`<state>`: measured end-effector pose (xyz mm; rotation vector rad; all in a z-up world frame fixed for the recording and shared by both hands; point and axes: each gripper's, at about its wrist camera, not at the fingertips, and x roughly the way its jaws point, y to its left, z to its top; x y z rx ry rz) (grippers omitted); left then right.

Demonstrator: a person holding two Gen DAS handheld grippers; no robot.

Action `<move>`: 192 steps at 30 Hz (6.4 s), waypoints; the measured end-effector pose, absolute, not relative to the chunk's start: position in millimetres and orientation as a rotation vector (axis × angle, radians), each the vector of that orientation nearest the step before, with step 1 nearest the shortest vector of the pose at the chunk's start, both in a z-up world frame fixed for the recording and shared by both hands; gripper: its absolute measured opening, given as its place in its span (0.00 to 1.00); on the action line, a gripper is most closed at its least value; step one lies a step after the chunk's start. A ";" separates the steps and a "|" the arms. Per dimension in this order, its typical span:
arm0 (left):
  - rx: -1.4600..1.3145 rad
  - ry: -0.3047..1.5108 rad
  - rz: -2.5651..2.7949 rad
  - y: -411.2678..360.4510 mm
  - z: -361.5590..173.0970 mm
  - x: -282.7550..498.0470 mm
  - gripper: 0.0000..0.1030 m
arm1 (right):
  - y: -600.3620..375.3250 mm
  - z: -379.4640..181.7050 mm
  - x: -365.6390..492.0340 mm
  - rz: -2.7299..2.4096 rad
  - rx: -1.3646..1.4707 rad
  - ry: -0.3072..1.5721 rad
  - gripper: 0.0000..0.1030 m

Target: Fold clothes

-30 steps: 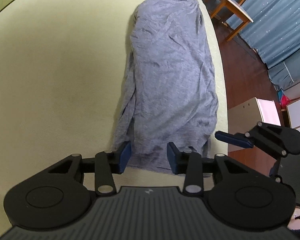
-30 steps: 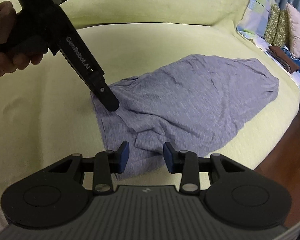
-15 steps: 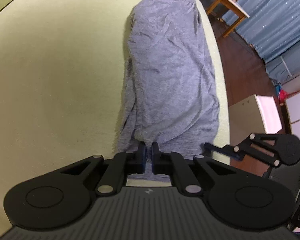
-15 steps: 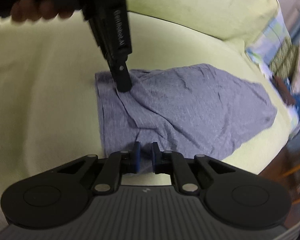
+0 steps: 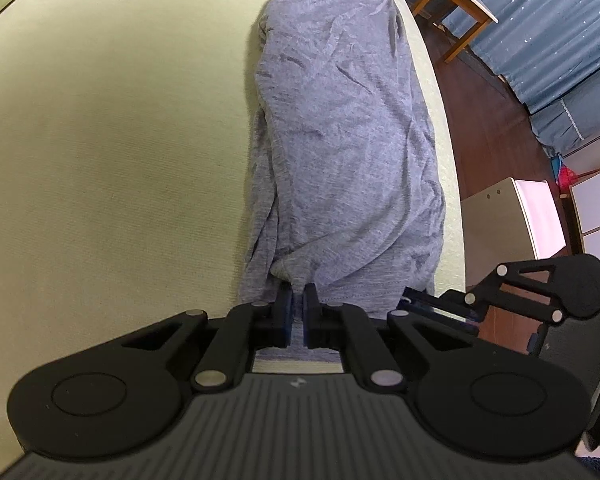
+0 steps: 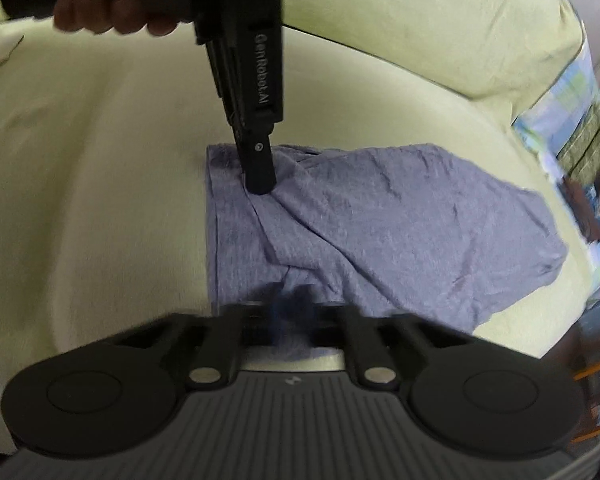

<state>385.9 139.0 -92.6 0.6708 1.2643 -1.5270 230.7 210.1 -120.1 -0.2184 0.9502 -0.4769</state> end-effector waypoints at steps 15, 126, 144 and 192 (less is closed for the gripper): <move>0.875 1.107 -1.559 164.8 -75.1 379.2 0.01 | 234.8 -108.3 205.6 -0.421 -0.122 0.955 0.00; 0.874 1.059 -1.309 161.7 -80.9 230.1 0.45 | -0.5 -109.1 91.7 -0.427 1.167 0.675 0.21; 0.905 1.035 -1.365 176.7 -85.1 231.7 0.45 | 56.2 -136.0 113.8 -0.422 1.214 0.733 0.03; 1.053 1.161 -1.214 130.0 -44.6 304.2 0.56 | 47.7 -66.2 98.6 -0.585 0.613 0.773 0.33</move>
